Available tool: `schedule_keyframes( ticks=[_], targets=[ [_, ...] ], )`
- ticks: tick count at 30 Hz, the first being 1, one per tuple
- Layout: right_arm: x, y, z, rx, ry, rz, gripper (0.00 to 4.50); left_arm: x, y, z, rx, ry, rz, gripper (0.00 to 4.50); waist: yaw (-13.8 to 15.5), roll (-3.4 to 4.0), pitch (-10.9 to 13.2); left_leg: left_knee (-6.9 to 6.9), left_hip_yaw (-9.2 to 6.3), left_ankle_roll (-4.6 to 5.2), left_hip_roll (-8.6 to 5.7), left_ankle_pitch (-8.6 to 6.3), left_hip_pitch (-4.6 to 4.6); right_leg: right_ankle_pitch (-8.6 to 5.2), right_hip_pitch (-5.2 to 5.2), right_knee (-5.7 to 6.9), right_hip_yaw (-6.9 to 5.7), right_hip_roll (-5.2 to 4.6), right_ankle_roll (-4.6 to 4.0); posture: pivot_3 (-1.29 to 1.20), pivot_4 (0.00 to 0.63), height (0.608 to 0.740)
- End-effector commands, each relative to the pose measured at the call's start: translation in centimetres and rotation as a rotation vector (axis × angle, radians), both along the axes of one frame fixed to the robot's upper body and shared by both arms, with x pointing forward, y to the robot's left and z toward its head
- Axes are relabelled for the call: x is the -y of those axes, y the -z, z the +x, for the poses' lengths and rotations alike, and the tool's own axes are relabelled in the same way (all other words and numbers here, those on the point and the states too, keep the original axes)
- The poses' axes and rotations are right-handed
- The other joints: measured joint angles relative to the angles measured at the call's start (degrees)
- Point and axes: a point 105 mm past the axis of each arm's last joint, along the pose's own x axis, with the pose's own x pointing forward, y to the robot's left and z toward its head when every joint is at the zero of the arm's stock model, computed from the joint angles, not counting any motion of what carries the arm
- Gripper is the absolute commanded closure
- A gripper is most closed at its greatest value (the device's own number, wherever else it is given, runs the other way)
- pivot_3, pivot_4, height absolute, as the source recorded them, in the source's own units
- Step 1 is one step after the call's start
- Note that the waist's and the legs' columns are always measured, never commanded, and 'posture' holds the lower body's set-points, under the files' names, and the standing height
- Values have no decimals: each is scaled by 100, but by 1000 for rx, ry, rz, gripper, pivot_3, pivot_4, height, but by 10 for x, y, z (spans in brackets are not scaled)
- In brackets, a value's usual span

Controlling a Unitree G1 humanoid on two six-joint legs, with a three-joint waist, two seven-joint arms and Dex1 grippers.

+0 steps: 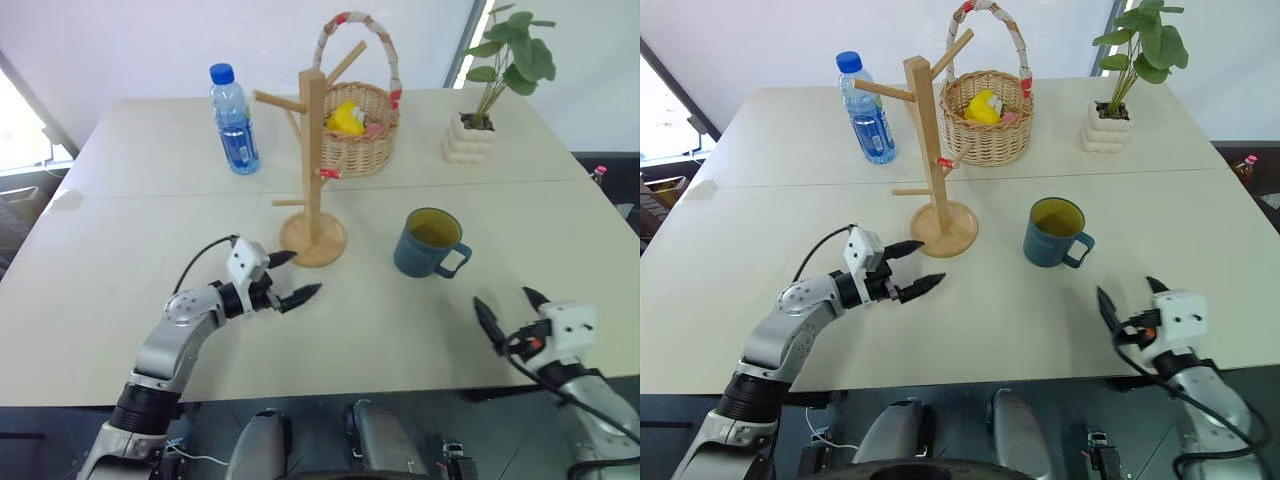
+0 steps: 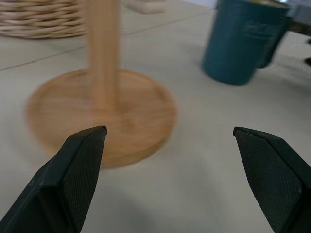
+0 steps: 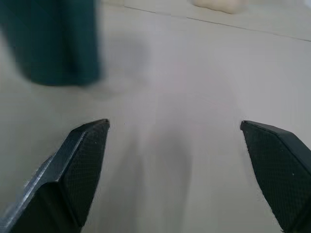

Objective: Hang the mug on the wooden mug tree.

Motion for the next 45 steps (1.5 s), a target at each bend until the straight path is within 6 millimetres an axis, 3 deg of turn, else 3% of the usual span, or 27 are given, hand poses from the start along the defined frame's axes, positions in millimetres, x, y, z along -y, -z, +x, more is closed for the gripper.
schedule_keyframes(
  ticks=[1, 10, 17, 25, 28, 35, 40, 45],
  targets=[
    [-12, -17, 12, 94, 56, 14, 48, 16, -15, -12, 52, 130, -9, 0, 16, -1, 1, 1, 0, 0, 0, 0, 0, 0, 0, 0, 0, -1, 0, 0, 150, 740],
    [-20, -5, 35, 115, 177, 52, 48, 37, -24, -25, 98, 210, -18, 0, 32, 0, 0, 3, 0, -1, -7, 0, -10, 0, -2, -9, -1, -8, 0, 0, 150, 740],
    [-10, -4, 45, 132, 226, 49, 48, 40, -26, -28, 108, 209, -24, 0, 19, 1, 0, 3, -1, 0, -6, 1, -4, 0, -2, 0, -1, -1, 0, 0, 150, 740],
    [-18, -5, 62, 146, 193, 69, 48, 42, -35, -30, 132, 212, -41, 0, 15, 1, 0, 3, -1, 0, -6, 1, -4, 0, -1, 0, -1, -1, 1, 0, 150, 740],
    [-22, -4, 66, 143, 175, 84, 801, 42, -36, -30, 138, 204, -41, 0, 16, 1, 0, 3, -1, 0, -6, 1, -4, 0, -1, 1, -2, 0, 1, 0, 150, 740],
    [-31, 0, 69, 137, 124, 95, 4441, 39, -36, -28, 149, 177, -38, 0, 17, 1, 0, 3, -1, 0, -6, 1, -4, 0, -1, 1, -2, -1, 1, 0, 150, 740],
    [-33, -5, 68, 152, 105, 63, 4482, 39, -36, -28, 151, 173, -36, 0, 16, 1, 0, 3, -1, 0, -6, 1, -3, 0, -1, 1, -2, -1, 1, 0, 150, 740],
    [-48, -23, 67, 184, -25, -105, 4482, 32, -34, -25, 153, 153, -29, 0, 17, 1, 0, 3, -1, 0, -6, 1, -4, 0, -1, 1, -2, -1, 1, 0, 150, 740]
  ],
)
